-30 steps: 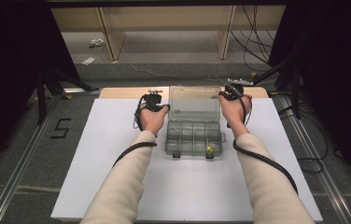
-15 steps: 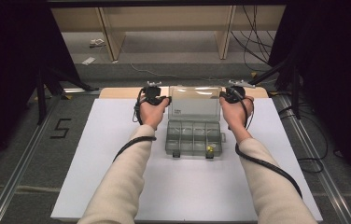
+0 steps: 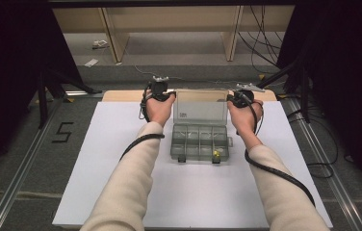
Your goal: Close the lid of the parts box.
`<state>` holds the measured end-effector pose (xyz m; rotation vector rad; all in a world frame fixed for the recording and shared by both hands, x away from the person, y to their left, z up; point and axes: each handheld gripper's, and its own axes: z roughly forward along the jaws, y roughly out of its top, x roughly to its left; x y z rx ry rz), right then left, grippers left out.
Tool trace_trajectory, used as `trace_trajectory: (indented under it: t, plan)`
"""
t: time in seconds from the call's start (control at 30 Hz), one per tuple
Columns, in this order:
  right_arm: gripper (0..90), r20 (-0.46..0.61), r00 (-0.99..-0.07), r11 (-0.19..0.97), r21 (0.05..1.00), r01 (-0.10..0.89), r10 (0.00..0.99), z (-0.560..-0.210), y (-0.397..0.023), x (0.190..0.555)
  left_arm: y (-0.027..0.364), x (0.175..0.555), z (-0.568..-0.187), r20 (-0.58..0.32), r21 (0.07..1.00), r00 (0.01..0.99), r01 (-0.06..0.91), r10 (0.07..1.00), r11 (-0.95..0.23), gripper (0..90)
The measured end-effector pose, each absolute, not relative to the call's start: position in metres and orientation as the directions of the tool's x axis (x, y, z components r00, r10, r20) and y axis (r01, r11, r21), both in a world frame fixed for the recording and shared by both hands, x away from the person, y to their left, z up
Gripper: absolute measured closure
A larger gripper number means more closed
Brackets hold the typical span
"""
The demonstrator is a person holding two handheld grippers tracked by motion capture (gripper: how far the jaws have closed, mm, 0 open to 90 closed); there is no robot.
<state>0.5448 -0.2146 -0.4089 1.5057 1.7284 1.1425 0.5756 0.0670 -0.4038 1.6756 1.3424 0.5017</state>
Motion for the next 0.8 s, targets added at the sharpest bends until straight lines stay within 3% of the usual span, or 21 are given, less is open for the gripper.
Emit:
trace_trajectory:
  t: [0.5, 0.8]
  plan:
    - [81.1, 0.096, -0.253, 0.035, 0.882, 0.469, 0.963, -0.398, -0.218, 0.550, 0.068, 0.569, -0.399, -0.194, 0.842, 0.354, 0.538, 0.915, -0.030, 87.6]
    - [86.9, 0.099, -0.234, 0.025, 0.880, 0.475, 0.967, -0.398, -0.218, 0.551, 0.071, 0.567, -0.399, -0.199, 0.846, 0.371, 0.532, 0.907, -0.032, 87.1]
